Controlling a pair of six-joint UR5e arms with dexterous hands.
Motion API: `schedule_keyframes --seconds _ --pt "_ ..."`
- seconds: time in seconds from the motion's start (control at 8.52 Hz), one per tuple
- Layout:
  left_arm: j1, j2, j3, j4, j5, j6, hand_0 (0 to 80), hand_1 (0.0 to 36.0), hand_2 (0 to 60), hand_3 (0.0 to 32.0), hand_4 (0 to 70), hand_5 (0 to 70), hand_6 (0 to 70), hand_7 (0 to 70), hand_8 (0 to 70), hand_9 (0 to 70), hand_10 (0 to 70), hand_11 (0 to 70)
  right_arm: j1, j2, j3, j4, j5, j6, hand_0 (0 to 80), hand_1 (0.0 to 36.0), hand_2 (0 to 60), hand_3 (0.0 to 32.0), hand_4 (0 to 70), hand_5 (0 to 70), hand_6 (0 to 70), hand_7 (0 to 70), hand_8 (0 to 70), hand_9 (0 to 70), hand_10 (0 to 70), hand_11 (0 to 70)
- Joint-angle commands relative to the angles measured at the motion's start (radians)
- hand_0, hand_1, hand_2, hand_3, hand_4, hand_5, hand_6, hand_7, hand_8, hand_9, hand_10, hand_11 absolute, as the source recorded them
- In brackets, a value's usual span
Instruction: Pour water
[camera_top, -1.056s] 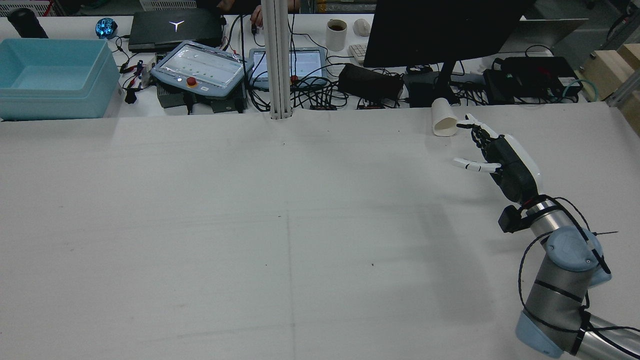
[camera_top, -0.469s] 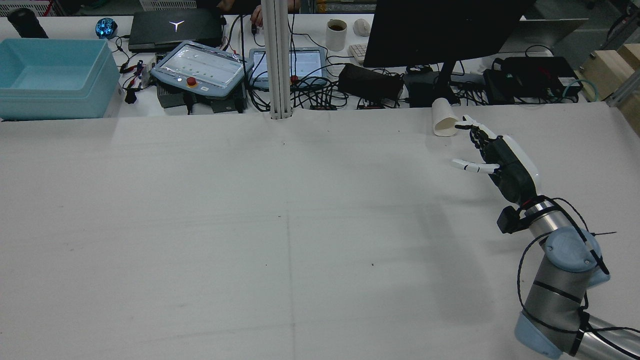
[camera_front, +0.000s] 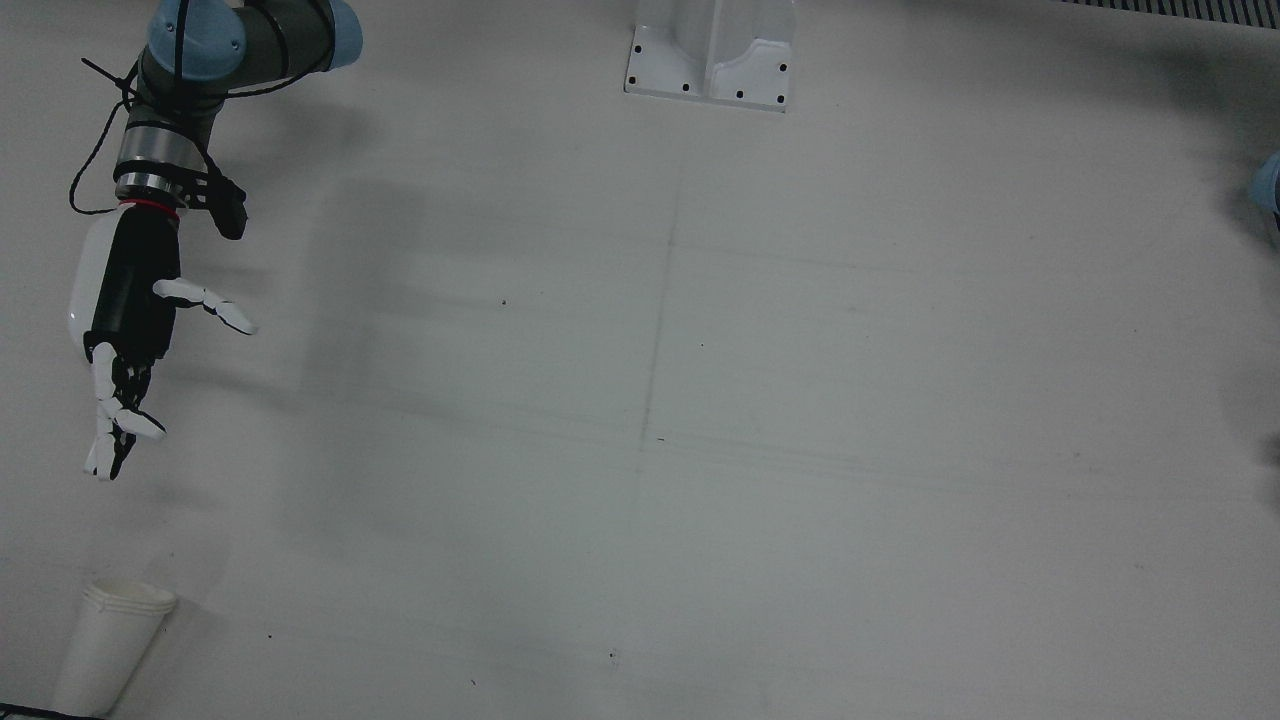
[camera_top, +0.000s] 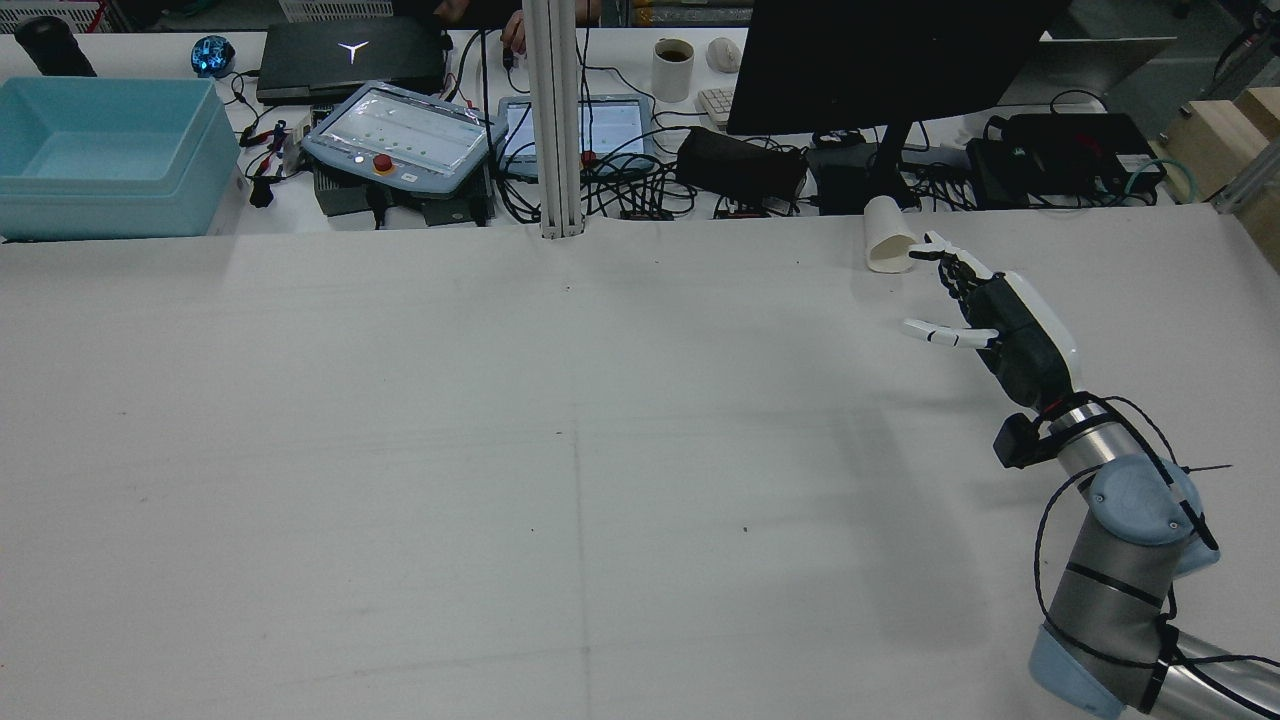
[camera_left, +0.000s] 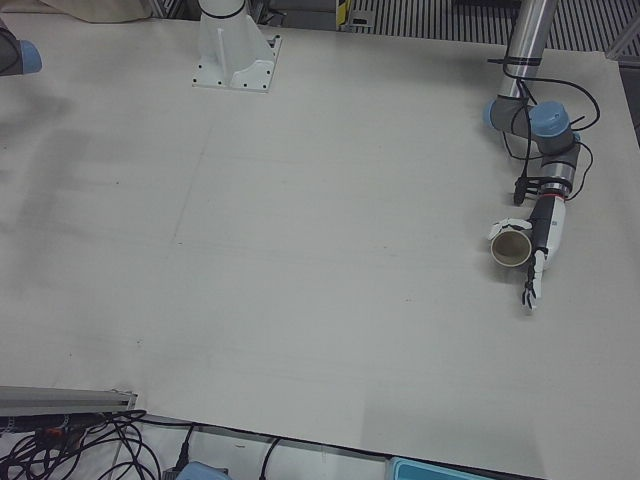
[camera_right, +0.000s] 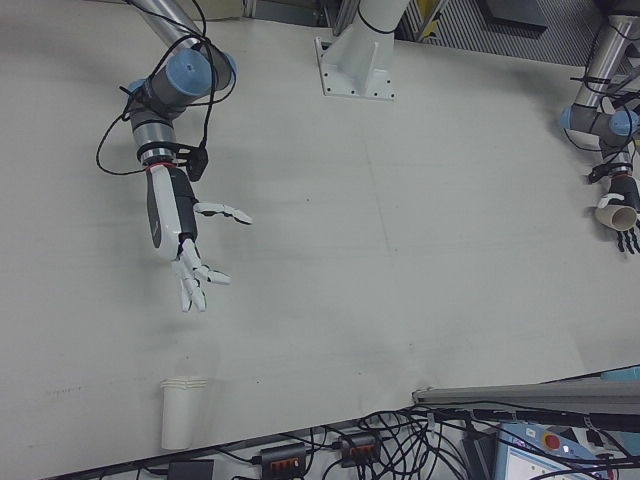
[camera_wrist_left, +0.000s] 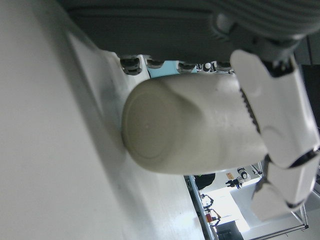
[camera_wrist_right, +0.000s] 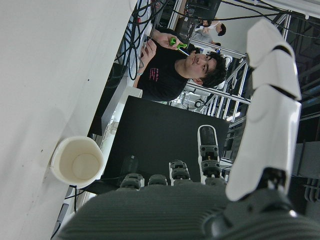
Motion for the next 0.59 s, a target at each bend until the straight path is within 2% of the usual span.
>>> schedule_keyframes --seconds 0.0,0.12,0.35,0.47 --pt "-0.003 0.011 0.012 -0.025 -0.007 -0.005 47.2 14.3 0.0 15.8 0.0 0.0 0.0 0.0 0.0 0.0 1.7 4.3 -0.002 0.0 0.0 0.0 0.0 0.0 54.1 22.6 16.2 0.0 9.6 29.3 7.2 7.3 0.4 0.0 0.9 3.6" --pt "-0.003 0.029 0.012 -0.037 -0.01 -0.01 47.3 14.6 0.0 15.2 0.0 0.0 0.0 0.0 0.0 0.0 1.9 4.6 -0.002 0.001 0.0 0.0 0.0 0.0 54.1 22.6 16.2 0.0 9.6 29.3 7.2 7.4 0.4 0.0 0.9 3.5" --pt "-0.004 0.072 -0.009 -0.031 -0.006 -0.121 50.5 16.9 0.0 14.2 0.0 0.0 0.0 2.4 0.0 0.6 1.7 4.7 -0.002 0.008 0.003 0.0 0.0 0.009 54.2 22.7 16.4 0.0 9.9 29.9 7.7 10.0 0.5 0.6 0.7 3.4" --pt "-0.012 0.08 -0.033 -0.001 -0.01 -0.184 52.6 18.5 0.0 8.0 0.0 0.0 0.0 4.1 0.0 1.4 1.8 4.9 -0.004 0.009 0.02 0.0 0.0 0.007 53.1 21.5 16.1 0.0 10.2 27.0 9.2 13.9 0.8 1.3 2.0 5.2"
